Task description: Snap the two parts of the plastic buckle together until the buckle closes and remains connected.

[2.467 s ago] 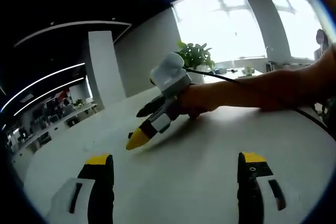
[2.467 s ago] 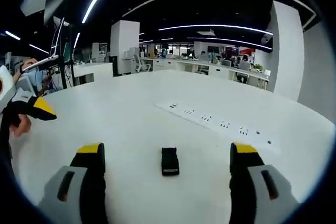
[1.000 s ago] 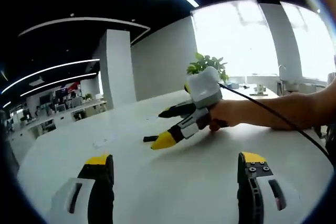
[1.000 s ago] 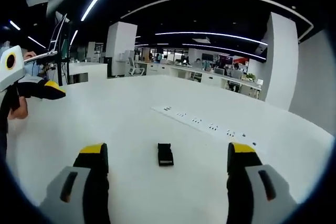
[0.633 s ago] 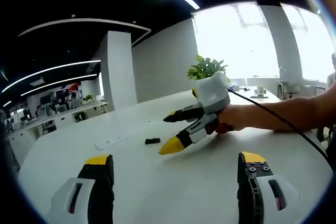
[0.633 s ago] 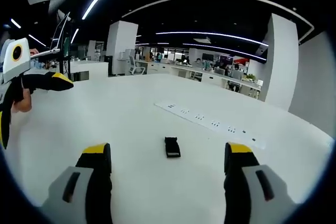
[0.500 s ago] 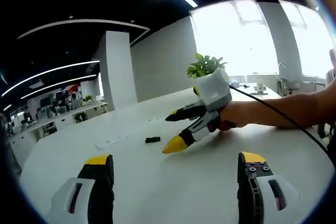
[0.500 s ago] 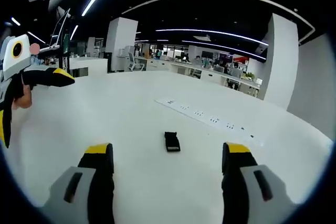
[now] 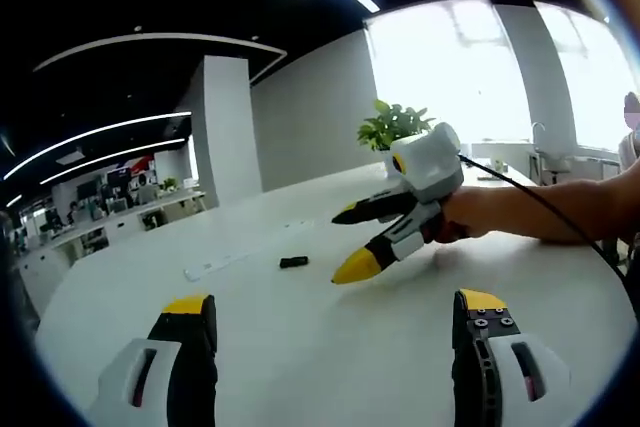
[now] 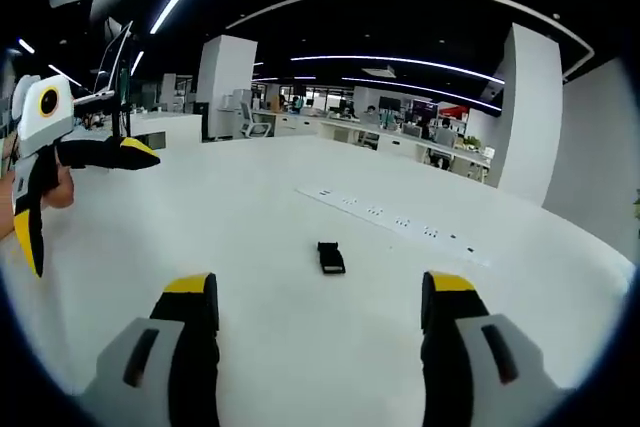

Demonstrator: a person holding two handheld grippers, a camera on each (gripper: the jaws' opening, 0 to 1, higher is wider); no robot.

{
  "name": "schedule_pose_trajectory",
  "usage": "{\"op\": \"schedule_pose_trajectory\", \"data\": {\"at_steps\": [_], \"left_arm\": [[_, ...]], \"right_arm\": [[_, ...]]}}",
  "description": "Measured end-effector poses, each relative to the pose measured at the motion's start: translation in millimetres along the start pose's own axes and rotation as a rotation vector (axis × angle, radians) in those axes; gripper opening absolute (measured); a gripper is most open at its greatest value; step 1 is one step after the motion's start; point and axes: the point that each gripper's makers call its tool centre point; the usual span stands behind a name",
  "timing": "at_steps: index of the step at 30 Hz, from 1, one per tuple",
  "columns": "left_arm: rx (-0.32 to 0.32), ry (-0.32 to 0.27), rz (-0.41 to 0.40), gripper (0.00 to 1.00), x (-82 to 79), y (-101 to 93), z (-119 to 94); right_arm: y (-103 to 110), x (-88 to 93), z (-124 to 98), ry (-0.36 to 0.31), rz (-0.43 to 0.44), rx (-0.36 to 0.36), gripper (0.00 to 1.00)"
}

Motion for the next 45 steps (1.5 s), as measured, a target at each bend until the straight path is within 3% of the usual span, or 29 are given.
{"op": "schedule_pose_trajectory", "data": {"at_steps": [22, 29, 45], "left_arm": [[0.018, 0.008, 0.012, 1.00, 4.3, -29.4, -19], [0.009, 0.015, 0.009, 1.00, 8.4, -28.9, -18], [0.002, 0.034, 0.039, 1.00, 13.8, -34.2, -20]], "right_arm": [[14, 7.2, -29, 0.020, 0.039, -0.033, 0.80], [24, 1.9, -36, 0.008, 0.028, -0.045, 0.80], [22, 2.5, -37, 0.008, 0.024, -0.044, 0.79]]}}
Point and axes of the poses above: the point that each gripper's makers call its tool centre point, and the gripper's own axes: z roughly forward along the fingers, y roughly to its left, x roughly out of its underside, and after that the axes turned 6 degrees about -x, right-handed
